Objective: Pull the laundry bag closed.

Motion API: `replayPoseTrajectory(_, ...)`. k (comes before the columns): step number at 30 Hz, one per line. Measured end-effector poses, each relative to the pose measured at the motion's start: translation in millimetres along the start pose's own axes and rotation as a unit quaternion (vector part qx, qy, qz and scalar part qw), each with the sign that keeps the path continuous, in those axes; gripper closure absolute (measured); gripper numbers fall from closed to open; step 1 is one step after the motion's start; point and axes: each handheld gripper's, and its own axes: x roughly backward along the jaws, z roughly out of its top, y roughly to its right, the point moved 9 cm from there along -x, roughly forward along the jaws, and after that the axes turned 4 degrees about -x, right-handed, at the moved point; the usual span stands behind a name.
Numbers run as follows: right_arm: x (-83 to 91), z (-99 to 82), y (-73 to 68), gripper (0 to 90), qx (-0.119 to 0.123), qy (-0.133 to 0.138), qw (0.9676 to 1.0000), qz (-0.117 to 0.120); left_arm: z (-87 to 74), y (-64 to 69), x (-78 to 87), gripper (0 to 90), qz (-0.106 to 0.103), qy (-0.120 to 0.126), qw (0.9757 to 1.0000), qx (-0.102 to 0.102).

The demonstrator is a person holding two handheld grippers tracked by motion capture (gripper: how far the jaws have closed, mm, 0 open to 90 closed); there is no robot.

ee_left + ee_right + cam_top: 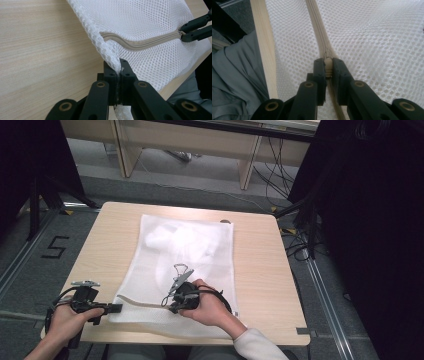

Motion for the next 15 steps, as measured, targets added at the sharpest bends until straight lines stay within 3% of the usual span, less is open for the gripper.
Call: replayPoseTrajectory(15,8.6,-7.3,3.8,82.6,-0.003,0.004,1.0,-0.004,0.6,-0.4,-0.5,85.9,0.004,0.005,1.0,0.002)
